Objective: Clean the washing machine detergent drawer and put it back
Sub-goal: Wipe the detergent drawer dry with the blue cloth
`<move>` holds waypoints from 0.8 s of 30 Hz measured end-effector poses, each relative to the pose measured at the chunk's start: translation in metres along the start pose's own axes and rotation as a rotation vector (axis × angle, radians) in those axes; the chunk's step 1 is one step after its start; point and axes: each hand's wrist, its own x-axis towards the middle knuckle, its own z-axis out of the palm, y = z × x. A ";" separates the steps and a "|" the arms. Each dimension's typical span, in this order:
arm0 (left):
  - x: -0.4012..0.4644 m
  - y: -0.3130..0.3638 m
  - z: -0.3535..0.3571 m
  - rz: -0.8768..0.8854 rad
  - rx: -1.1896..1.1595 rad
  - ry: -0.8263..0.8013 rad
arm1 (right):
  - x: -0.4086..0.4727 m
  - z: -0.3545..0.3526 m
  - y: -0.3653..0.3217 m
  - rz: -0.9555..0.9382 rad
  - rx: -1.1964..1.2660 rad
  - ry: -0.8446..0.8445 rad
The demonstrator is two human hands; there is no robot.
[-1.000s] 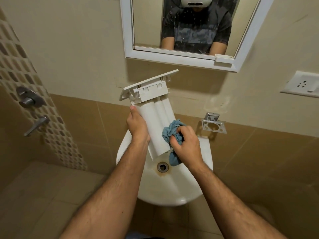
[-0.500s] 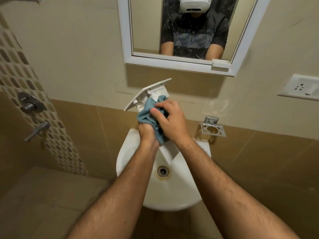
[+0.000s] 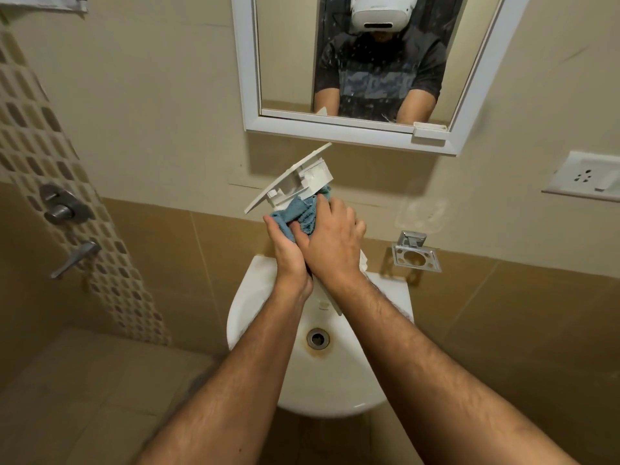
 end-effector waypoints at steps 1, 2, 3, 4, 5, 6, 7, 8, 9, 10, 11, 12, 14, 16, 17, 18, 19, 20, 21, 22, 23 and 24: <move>0.001 -0.001 0.000 -0.001 -0.005 -0.001 | 0.000 0.001 0.000 -0.007 -0.034 0.001; 0.001 -0.002 -0.001 -0.002 -0.008 0.007 | -0.001 0.002 0.000 -0.013 -0.062 -0.004; 0.002 -0.002 -0.002 -0.004 -0.014 0.015 | -0.003 0.004 0.000 -0.019 -0.091 -0.015; 0.002 -0.003 -0.003 -0.006 -0.029 0.021 | -0.005 0.006 0.000 -0.025 -0.122 -0.032; 0.001 -0.003 -0.005 -0.014 -0.048 0.025 | -0.008 0.007 0.000 -0.033 -0.157 -0.056; 0.001 -0.002 -0.007 -0.029 -0.068 0.028 | -0.011 0.009 0.000 -0.039 -0.195 -0.082; 0.000 0.000 -0.009 -0.044 -0.086 0.034 | -0.015 0.011 0.000 -0.043 -0.227 -0.103; 0.000 0.001 -0.011 -0.059 -0.102 0.043 | -0.019 0.013 0.001 -0.046 -0.250 -0.120; -0.001 0.002 -0.013 -0.074 -0.109 0.058 | -0.024 0.014 0.003 -0.051 -0.266 -0.134; 0.000 0.003 -0.016 -0.083 -0.109 0.072 | -0.029 0.015 0.006 -0.059 -0.278 -0.153; 0.000 0.003 -0.020 -0.080 -0.103 0.085 | -0.034 0.017 0.011 -0.067 -0.288 -0.179; 0.001 0.003 -0.023 -0.071 -0.092 0.091 | -0.039 0.017 0.016 -0.072 -0.294 -0.205; 0.002 0.002 -0.026 -0.048 -0.076 0.108 | -0.045 0.017 0.023 -0.070 -0.293 -0.237; 0.002 -0.001 -0.026 -0.034 -0.094 0.136 | -0.041 0.015 0.021 -0.049 -0.252 -0.241; 0.001 -0.002 -0.025 -0.032 -0.100 0.142 | -0.037 0.015 0.016 -0.040 -0.220 -0.229; 0.000 -0.004 -0.024 -0.031 -0.092 0.139 | -0.031 0.015 0.011 -0.041 -0.184 -0.210; -0.002 -0.006 -0.022 -0.030 -0.077 0.130 | -0.025 0.014 0.005 -0.054 -0.145 -0.191; -0.004 -0.007 -0.021 -0.031 -0.064 0.119 | -0.020 0.014 0.000 -0.076 -0.114 -0.175; -0.006 -0.008 -0.020 -0.032 -0.058 0.105 | -0.015 0.014 -0.003 -0.097 -0.096 -0.163; -0.007 -0.008 -0.019 -0.030 -0.059 0.091 | -0.011 0.015 -0.005 -0.109 -0.082 -0.155; -0.007 -0.008 -0.018 -0.023 -0.066 0.083 | -0.008 0.016 -0.007 -0.102 -0.058 -0.150; -0.008 -0.008 -0.018 -0.013 -0.071 0.081 | -0.006 0.017 -0.008 -0.076 -0.023 -0.146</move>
